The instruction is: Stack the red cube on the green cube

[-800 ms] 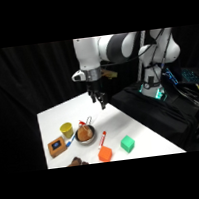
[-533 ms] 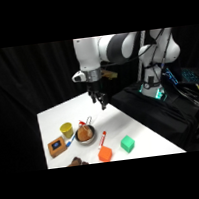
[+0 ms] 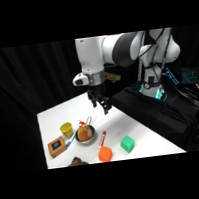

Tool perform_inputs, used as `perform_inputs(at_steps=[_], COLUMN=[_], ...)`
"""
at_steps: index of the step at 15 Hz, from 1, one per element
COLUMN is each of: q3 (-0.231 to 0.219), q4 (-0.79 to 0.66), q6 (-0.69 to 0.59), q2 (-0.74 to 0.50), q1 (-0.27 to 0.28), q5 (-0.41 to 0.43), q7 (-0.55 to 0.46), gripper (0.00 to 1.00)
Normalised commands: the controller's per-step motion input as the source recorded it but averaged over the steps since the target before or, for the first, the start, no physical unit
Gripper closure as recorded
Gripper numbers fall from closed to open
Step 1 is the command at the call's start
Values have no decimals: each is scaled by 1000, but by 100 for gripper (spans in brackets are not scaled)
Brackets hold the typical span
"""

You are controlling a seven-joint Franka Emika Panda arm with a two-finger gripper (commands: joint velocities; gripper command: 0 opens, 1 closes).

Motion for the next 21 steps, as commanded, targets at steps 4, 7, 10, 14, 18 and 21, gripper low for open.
perform_inputs(at_steps=[4,7,10,14,18,21], q3=[28,17,46,70,48,24], q4=[272,308,288,252,218,243], q6=[138,152,118,77,54,45], q2=[245,299,269,208,176,222], q1=[58,15,6,34,65,32], q5=[-162,-53,32,55,28,35], q7=[-107,-198,-239,-213,-149,-151], gripper=[0,0,0,0,0,0])
